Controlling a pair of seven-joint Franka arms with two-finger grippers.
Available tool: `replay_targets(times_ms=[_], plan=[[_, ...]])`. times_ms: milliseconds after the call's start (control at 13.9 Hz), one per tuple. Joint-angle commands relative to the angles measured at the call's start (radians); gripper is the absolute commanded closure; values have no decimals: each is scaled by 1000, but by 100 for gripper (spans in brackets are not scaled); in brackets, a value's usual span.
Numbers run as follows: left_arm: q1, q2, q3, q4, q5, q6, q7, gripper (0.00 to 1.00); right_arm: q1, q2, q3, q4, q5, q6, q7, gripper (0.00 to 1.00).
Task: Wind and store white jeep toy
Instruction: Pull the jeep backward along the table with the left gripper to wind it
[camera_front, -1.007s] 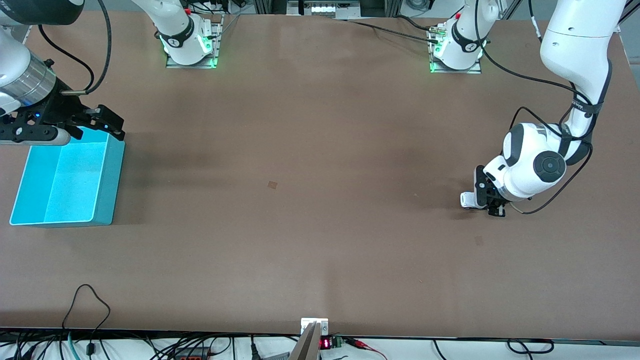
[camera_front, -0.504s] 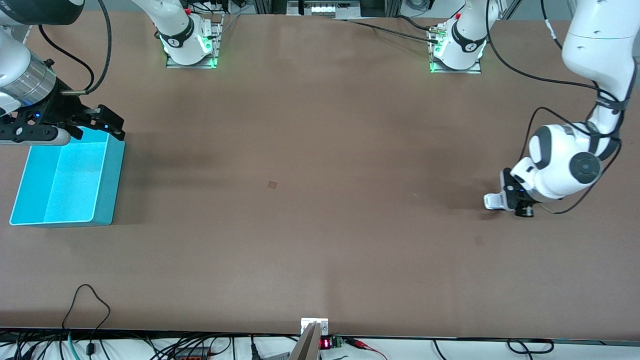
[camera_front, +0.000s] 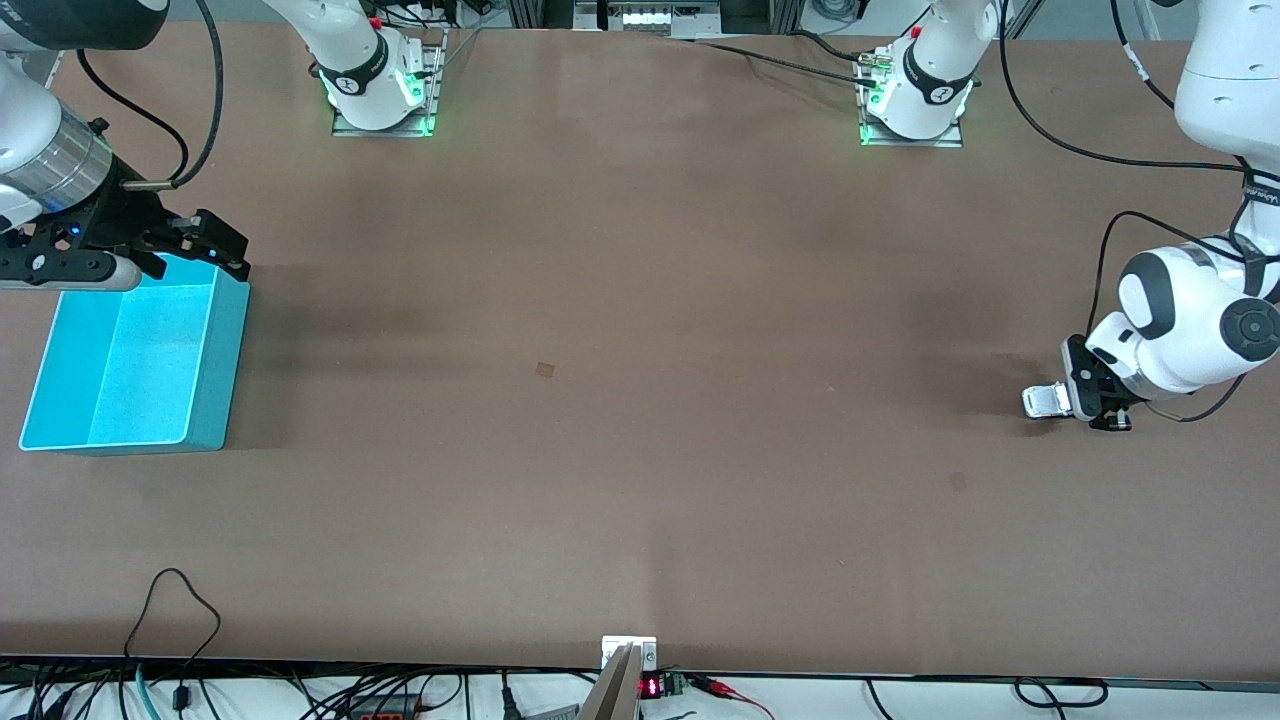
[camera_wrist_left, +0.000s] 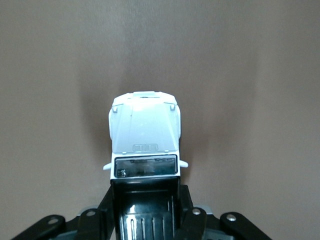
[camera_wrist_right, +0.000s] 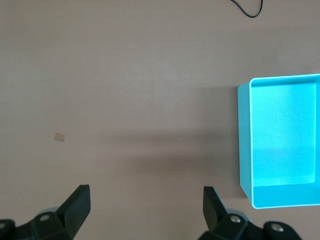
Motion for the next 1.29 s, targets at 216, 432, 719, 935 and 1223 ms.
replay_targets(times_ms=[216,432,719,935,1223], plan=[[36,76,-6,40,24,0,96,82,3,-22,-1,-15,14,-6,7,0],[36,76,-6,40,24,0,96,81,3,-22,-1,-17,14,-6,7,0],[30,61,-15,42,24,-7,107,0,3,-23,-1,-17,14,-6,7,0],[26,45,-20,42,25,-11,125,0,3,-23,-1,-17,14,-6,9,0],[16,7,-26,42,21,-70,99,0,3,-23,-1,-17,14,-6,7,0]])
